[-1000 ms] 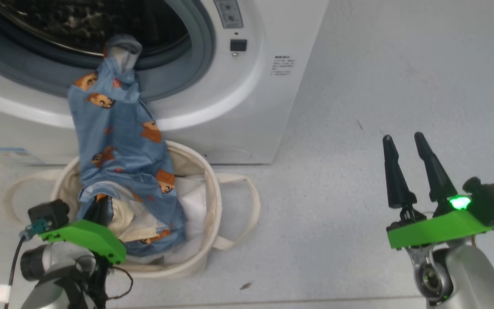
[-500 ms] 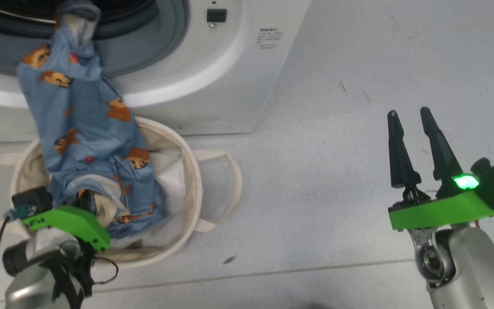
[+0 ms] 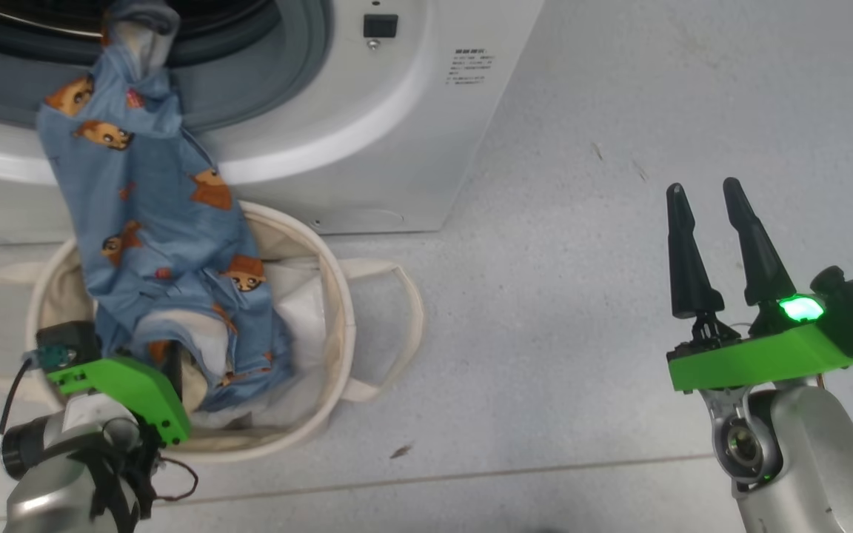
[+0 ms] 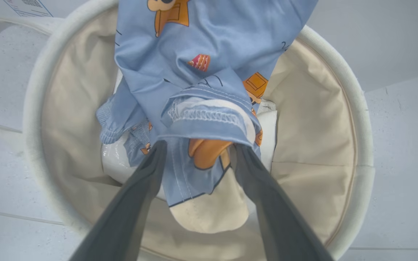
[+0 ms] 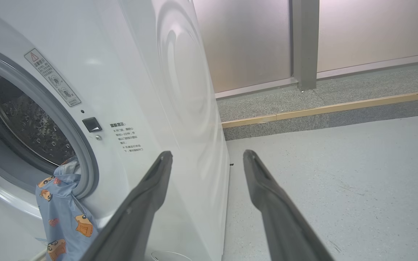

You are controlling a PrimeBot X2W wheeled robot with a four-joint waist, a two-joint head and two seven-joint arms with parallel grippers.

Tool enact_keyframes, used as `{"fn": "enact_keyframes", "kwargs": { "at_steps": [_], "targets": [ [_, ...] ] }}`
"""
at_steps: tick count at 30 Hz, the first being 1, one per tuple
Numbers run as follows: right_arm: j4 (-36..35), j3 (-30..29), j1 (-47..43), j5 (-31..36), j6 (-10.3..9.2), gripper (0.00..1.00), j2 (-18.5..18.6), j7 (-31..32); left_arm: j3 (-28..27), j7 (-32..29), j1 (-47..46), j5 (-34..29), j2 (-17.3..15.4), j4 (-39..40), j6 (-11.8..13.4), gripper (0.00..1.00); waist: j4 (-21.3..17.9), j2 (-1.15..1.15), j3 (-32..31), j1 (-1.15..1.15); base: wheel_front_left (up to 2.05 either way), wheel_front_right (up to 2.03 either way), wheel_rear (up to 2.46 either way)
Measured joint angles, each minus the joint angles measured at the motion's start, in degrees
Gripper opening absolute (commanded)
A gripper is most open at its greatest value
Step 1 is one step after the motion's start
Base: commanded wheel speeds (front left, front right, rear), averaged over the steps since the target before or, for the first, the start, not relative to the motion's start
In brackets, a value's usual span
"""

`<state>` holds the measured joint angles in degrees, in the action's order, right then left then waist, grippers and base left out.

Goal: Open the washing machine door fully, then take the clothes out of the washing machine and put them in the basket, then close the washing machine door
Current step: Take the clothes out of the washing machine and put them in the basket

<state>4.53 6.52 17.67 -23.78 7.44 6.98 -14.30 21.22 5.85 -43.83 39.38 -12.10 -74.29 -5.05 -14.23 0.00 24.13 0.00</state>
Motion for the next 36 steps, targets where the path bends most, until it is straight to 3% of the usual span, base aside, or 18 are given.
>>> {"fn": "enact_keyframes", "kwargs": {
  "at_steps": [11,16,20,23,27,31,36],
  "targets": [
    [2.34,0.62,-0.85,0.0,0.0,1.0,0.65,0.0,2.82,-3.64,2.24,-1.99,-0.36,-0.04,1.49,1.0,2.21,0.0,-6.23,0.0,0.0,0.0,0.0],
    [3.67,1.31,-2.93,0.0,0.0,1.0,0.97,0.0,2.5,5.6,3.77,-1.88,-1.21,1.87,-0.01,1.0,3.42,0.0,-10.47,0.0,0.0,0.0,0.0],
    [4.69,1.79,-4.67,0.0,0.0,1.0,1.05,0.0,-0.79,8.38,4.09,-1.97,-3.52,11.33,0.12,1.0,4.36,0.0,-13.75,0.0,0.0,0.0,0.0],
    [5.3,2.09,-5.73,0.03,0.0,1.0,1.07,0.0,-7.06,8.46,6.41,-4.01,-5.5,24.99,2.13,1.0,4.98,0.0,-15.91,0.0,0.0,0.0,0.0],
    [5.45,1.97,-7.15,0.16,0.0,1.0,1.02,0.0,-12.69,8.47,15.84,-7.59,-5.69,36.63,4.37,1.0,5.41,0.0,-18.33,0.0,0.0,0.0,0.0],
    [5.72,1.79,-8.92,0.96,0.0,1.0,0.96,0.01,-15.18,8.46,25.68,-9.47,-5.2,43.05,5.66,1.0,5.54,0.01,-20.08,0.0,0.0,0.0,0.0],
    [5.72,0.6,-10.19,1.76,0.0,1.0,0.78,0.0,-16.71,8.46,31.05,-10.37,-4.69,50.37,7.24,1.0,5.51,0.01,-21.55,0.0,0.0,0.0,0.0]
  ]
}}
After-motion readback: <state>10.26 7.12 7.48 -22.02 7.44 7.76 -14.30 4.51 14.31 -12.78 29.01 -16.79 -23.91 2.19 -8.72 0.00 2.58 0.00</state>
